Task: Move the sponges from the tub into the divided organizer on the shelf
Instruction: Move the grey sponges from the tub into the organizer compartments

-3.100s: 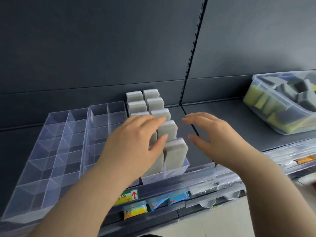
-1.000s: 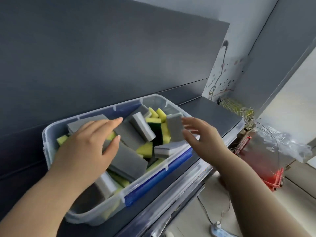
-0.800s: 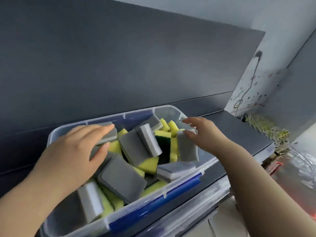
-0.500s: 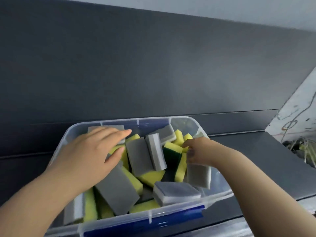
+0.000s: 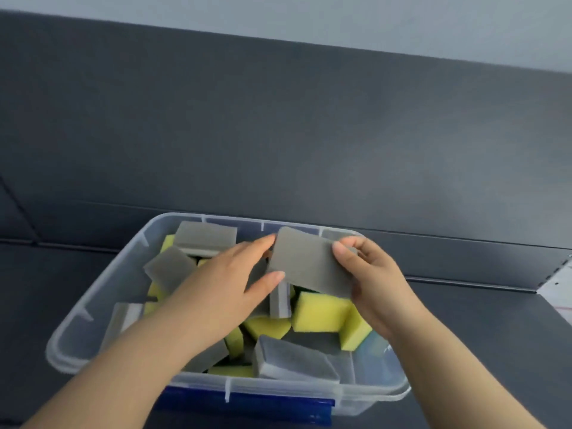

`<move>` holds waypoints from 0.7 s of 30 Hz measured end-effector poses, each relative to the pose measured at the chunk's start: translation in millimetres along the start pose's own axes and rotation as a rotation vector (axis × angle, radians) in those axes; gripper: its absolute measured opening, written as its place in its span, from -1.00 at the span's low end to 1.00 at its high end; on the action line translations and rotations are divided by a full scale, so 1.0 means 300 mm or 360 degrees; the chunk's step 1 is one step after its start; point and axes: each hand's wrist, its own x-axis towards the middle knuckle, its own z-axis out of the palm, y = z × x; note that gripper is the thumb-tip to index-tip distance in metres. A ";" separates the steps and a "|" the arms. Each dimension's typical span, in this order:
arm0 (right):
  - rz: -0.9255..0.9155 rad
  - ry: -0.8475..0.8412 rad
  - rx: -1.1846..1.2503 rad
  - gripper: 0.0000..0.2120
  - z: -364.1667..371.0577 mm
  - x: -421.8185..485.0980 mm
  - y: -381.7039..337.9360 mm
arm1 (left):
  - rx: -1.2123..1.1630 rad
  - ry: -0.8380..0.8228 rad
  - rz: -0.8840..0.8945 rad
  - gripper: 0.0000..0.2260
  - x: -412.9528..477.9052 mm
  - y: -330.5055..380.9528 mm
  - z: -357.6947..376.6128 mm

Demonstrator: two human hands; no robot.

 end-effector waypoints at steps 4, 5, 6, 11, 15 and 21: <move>0.0088 -0.0234 -0.0369 -0.61 -0.004 -0.015 0.020 | -0.0044 0.0141 -0.0003 -0.55 0.022 0.029 0.010; 0.0091 -0.0310 -0.0514 -0.60 -0.007 -0.018 0.013 | -0.0062 0.0129 0.0047 -0.56 0.025 0.041 0.014; 0.0064 -0.0375 -0.0677 -0.59 -0.010 -0.020 0.007 | -0.0079 0.0105 0.0134 -0.56 0.025 0.057 0.018; -0.0256 -0.0156 -0.1399 -0.68 -0.045 -0.034 -0.016 | -0.0159 0.0210 0.0411 -0.73 0.067 0.094 0.045; -0.0252 0.0230 -0.1287 -0.49 -0.099 -0.065 -0.010 | 0.0365 -0.0010 -0.0029 -0.70 0.167 0.011 0.098; -0.0255 0.0265 -0.1254 -0.35 -0.113 -0.115 0.027 | 0.0720 -0.0464 -0.0301 -0.51 0.239 0.010 0.232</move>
